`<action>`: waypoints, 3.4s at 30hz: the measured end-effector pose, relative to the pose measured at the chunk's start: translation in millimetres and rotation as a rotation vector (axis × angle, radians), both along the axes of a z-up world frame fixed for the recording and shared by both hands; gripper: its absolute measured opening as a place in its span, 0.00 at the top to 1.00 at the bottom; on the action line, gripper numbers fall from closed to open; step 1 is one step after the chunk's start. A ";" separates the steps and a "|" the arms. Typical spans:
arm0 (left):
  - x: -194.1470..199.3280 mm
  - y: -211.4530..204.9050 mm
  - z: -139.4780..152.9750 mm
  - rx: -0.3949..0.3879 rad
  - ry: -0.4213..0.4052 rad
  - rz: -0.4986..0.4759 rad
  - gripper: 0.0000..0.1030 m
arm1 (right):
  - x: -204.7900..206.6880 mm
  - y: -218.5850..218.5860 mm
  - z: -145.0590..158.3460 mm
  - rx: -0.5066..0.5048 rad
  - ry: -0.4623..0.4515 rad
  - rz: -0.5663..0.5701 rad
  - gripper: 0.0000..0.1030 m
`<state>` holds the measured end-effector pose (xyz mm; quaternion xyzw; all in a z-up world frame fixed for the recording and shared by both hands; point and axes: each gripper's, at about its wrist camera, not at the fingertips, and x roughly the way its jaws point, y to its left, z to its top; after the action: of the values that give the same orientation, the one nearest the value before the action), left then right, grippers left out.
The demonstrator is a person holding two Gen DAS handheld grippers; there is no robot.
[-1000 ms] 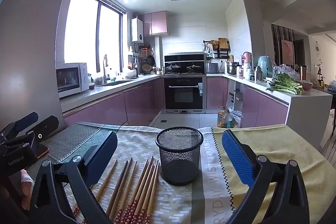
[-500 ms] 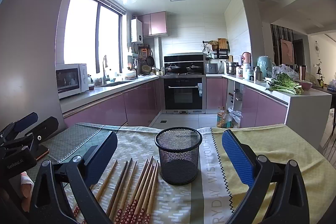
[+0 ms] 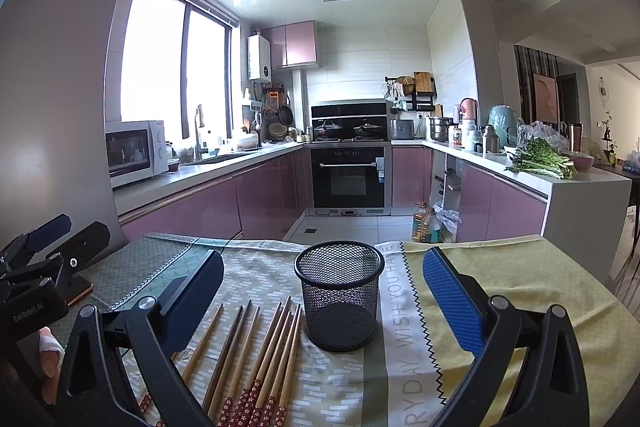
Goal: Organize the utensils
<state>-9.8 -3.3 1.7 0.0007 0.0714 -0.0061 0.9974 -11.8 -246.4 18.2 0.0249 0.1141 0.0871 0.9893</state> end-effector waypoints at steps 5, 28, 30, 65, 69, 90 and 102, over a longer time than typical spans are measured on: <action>-1.2 -2.1 0.3 0.000 0.003 0.003 0.06 | -0.1 -0.7 0.0 -0.002 0.001 -0.002 0.06; 0.5 0.7 -0.4 -0.007 0.012 0.005 0.06 | -0.7 -1.1 -1.9 0.000 0.000 -0.010 0.06; 0.8 0.3 -1.8 -0.006 0.013 0.005 0.06 | -0.4 -1.0 -2.2 0.000 0.003 -0.008 0.06; 2.1 -2.6 -3.7 -0.007 0.017 0.005 0.06 | -1.2 -2.8 0.0 -0.003 -0.001 -0.012 0.06; 2.2 -3.3 -4.1 -0.007 0.016 0.005 0.06 | -1.2 -3.3 0.3 -0.002 -0.001 -0.013 0.06; 15.8 -1.6 -13.6 -0.003 0.105 -0.031 0.06 | 9.3 -3.6 -6.4 -0.013 0.076 0.033 0.06; 57.2 17.0 -61.8 0.027 0.444 -0.105 0.21 | 58.7 8.1 -70.7 -0.090 0.498 0.169 0.35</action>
<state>47.4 13.7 -60.1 0.0164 0.2893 -0.0571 0.9554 46.9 -238.3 -52.5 -0.0079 0.3592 0.1555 0.9202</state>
